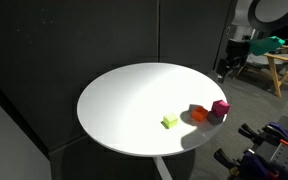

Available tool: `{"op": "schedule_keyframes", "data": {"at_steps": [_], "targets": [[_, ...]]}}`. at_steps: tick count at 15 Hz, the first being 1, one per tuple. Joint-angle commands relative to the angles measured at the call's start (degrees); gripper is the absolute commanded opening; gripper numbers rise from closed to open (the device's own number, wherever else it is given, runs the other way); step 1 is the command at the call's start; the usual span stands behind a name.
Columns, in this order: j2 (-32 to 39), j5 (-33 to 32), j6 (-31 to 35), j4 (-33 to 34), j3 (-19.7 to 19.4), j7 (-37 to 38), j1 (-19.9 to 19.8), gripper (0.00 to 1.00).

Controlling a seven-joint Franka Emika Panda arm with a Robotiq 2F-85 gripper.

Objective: Pick up the pink block and put it on the lime green block

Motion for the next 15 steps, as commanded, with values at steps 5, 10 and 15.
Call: {"op": "schedule_keyframes", "data": {"at_steps": [5, 10, 15], "targets": [[3.1, -1.6, 6.1, -2.2, 0.5, 6.5, -1.1, 1.0], [3.4, -0.3, 5.2, -1.8, -0.1, 4.9, -0.5, 1.0], [3.4, -0.3, 5.2, -1.8, -0.1, 5.0, -0.5, 1.0]]}}
